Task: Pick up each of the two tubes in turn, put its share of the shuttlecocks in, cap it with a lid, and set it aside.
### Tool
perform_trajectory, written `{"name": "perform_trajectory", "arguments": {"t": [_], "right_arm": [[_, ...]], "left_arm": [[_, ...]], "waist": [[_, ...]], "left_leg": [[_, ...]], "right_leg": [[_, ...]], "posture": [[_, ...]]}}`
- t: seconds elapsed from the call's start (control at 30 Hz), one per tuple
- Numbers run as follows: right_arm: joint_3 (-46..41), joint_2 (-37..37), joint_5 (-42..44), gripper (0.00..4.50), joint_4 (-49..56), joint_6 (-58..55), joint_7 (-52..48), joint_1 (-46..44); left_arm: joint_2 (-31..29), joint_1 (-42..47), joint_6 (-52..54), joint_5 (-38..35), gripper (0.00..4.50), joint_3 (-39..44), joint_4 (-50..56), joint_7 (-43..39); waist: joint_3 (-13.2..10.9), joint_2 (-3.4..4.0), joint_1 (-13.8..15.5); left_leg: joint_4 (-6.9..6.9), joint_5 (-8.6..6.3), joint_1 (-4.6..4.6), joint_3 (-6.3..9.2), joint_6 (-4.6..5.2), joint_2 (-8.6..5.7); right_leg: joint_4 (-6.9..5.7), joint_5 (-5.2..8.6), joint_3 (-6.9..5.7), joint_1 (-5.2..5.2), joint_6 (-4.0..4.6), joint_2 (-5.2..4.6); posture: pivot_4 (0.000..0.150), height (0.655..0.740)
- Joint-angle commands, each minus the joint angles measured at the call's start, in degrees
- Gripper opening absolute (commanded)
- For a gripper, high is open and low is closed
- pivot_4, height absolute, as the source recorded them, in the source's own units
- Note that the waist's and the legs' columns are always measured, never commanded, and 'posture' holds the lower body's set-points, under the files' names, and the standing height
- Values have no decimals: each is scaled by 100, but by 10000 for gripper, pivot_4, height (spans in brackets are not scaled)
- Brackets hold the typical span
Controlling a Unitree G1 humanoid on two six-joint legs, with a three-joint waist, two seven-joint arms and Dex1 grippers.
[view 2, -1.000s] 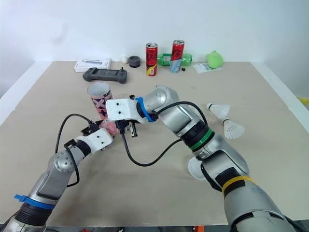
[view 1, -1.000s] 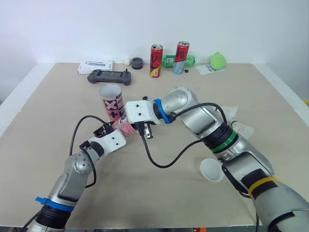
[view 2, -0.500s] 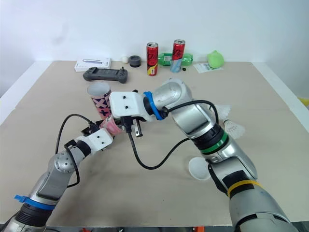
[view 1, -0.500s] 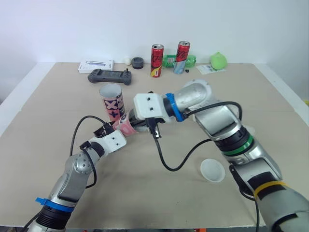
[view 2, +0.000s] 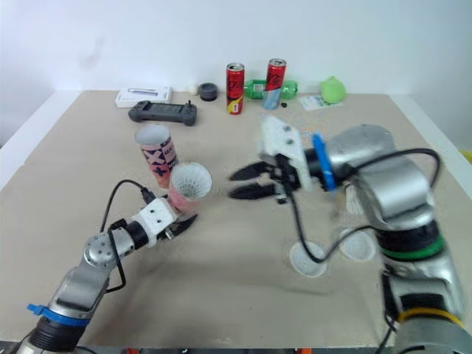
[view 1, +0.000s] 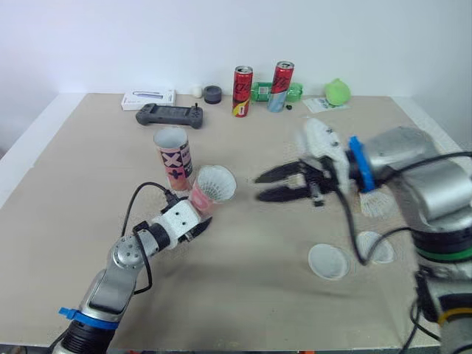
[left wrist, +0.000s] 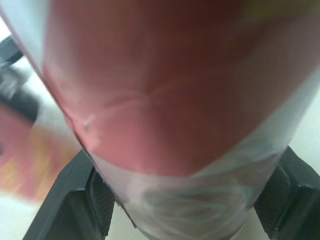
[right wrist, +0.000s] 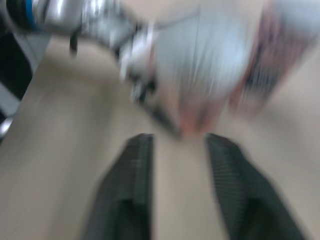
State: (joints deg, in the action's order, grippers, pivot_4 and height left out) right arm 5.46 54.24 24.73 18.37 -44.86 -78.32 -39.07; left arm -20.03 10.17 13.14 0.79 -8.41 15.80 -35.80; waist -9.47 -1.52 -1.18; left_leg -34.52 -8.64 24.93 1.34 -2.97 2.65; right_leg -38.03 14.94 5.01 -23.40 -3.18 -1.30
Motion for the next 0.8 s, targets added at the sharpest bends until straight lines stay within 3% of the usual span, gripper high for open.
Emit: {"name": "perform_trajectory", "arguments": {"t": [0.03, 0.07, 0.1, 0.27, 0.53, 0.57, 0.67, 0.7, 0.8], "right_arm": [[-140, 666, -261, 38174, -74, 382, -172, 640], [-103, 860, -367, 42577, -123, 518, -197, 893], [-81, 995, -429, 44189, -163, 620, -205, 1107], [47, 863, -653, 44189, -491, 923, 174, 1659], [582, 632, -1215, 44189, -995, 1275, 427, 1817], [603, 625, -1237, 38899, -1027, 1324, 419, 1832], [590, 581, -1213, 30021, -1034, 1366, 407, 1891], [593, 578, -1224, 22942, -1040, 1387, 410, 1906], [599, 568, -1259, 12351, -1096, 1469, 404, 1893]], "left_arm": [[217, 313, 49, -556, 31989, -43, 3, -237], [310, 376, 106, -688, 31989, -80, -77, -296], [391, 433, 114, -795, 31989, -115, -162, -344], [737, 538, 99, -1118, 31989, -441, -881, -675], [724, 641, -133, -810, 31989, -718, -1569, -663], [716, 651, -145, -790, 31989, -730, -1590, -652], [704, 675, -186, -738, 31989, -723, -1640, -617], [699, 681, -201, -722, 31989, -719, -1657, -608], [646, 690, -395, -573, 31989, -752, -1719, -575]], "waist": [[0, 1, -8], [0, 1, -9], [-1, 1, -24], [-4, 5, -141], [-7, 3, -143], [-7, 3, -142], [-7, 3, -141], [-7, 3, -142], [-7, 3, -141]], "left_leg": [[0, 0, 0, 1, 0, 0], [0, 0, -1, 0, 0, 0], [-1, 0, -2, 2, 0, 0], [0, 0, -21, -9, 2, 1], [-10, 1, -24, -15, 2, -3], [-12, 1, -24, -15, 2, -4], [-13, 1, -26, -16, 2, -4], [-13, 1, -26, -16, 1, -4], [-14, 1, -29, -16, 1, -4]], "right_leg": [[0, 0, -1, 0, -1, 1], [0, -2, 0, 0, -3, 2], [-1, -2, -2, 2, -4, 2], [-4, -7, 12, 9, -7, 7], [-3, -14, 32, 15, -14, 9], [-3, -14, 33, 16, -14, 9], [-3, -13, 36, 18, -13, 10], [-3, -13, 37, 18, -12, 10], [-3, -13, 37, 20, -12, 11]], "posture": [[1500, 7400], [1500, 7400], [1500, 7400], [1500, 7400], [1500, 7400], [1500, 7400], [1500, 7400], [1500, 7400], [1500, 7400]]}}
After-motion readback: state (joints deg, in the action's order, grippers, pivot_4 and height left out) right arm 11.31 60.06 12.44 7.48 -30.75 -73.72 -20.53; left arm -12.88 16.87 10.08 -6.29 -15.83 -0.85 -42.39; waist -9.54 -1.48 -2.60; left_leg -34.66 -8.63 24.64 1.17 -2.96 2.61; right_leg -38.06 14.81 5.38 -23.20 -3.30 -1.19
